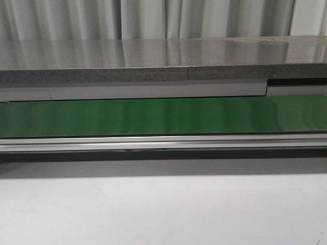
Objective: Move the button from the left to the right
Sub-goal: 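Lift the button and place it on the conveyor belt end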
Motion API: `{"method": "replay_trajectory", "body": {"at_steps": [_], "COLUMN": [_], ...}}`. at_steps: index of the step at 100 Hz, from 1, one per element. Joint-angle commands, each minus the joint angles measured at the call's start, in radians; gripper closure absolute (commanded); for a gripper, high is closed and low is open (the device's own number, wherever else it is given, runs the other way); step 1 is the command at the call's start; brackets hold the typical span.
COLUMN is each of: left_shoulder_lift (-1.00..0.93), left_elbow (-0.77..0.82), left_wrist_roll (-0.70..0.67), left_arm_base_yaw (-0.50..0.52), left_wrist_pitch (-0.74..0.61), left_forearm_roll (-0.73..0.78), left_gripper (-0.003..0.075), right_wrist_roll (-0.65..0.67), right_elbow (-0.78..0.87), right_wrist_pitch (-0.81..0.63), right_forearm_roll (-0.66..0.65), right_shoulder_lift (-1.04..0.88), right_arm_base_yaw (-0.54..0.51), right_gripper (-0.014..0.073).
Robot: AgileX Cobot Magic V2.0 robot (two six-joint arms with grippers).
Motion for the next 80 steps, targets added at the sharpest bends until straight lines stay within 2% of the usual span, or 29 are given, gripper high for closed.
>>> {"method": "replay_trajectory", "body": {"at_steps": [1,20,39,53,63,75,80], "left_shoulder_lift": [-0.110,-0.191,-0.182,-0.163,-0.159,-0.159,-0.159], "left_elbow": [-0.023,-0.023,-0.023,-0.023,-0.023,-0.023,-0.023], "left_wrist_roll": [0.000,0.037,0.063,0.063,0.063,0.063,0.063], "left_arm_base_yaw": [-0.013,-0.112,-0.242,-0.289,-0.301,-0.303,-0.303], "left_wrist_pitch": [-0.031,-0.029,0.003,0.009,0.017,0.024,0.026], "left_forearm_roll": [-0.035,-0.055,-0.055,-0.055,-0.055,-0.055,-0.055], "left_gripper": [0.0552,0.0552,0.0552,0.0532,0.0427,0.0199,0.0136], "right_wrist_roll": [-0.001,-0.001,-0.001,-0.001,-0.001,-0.001,-0.001], "right_elbow": [-0.015,-0.015,-0.015,-0.015,-0.015,-0.015,-0.015], "right_wrist_pitch": [-0.083,-0.083,-0.083,-0.083,-0.083,-0.083,-0.083], "right_forearm_roll": [-0.005,-0.005,-0.005,-0.005,-0.005,-0.005,-0.005], "right_shoulder_lift": [-0.020,-0.020,-0.020,-0.020,-0.020,-0.020,-0.020], "right_arm_base_yaw": [-0.001,-0.001,-0.001,-0.001,-0.001,-0.001,-0.001], "right_gripper": [0.0660,0.0660,0.0660,0.0660,0.0660,0.0660,0.0660]}}
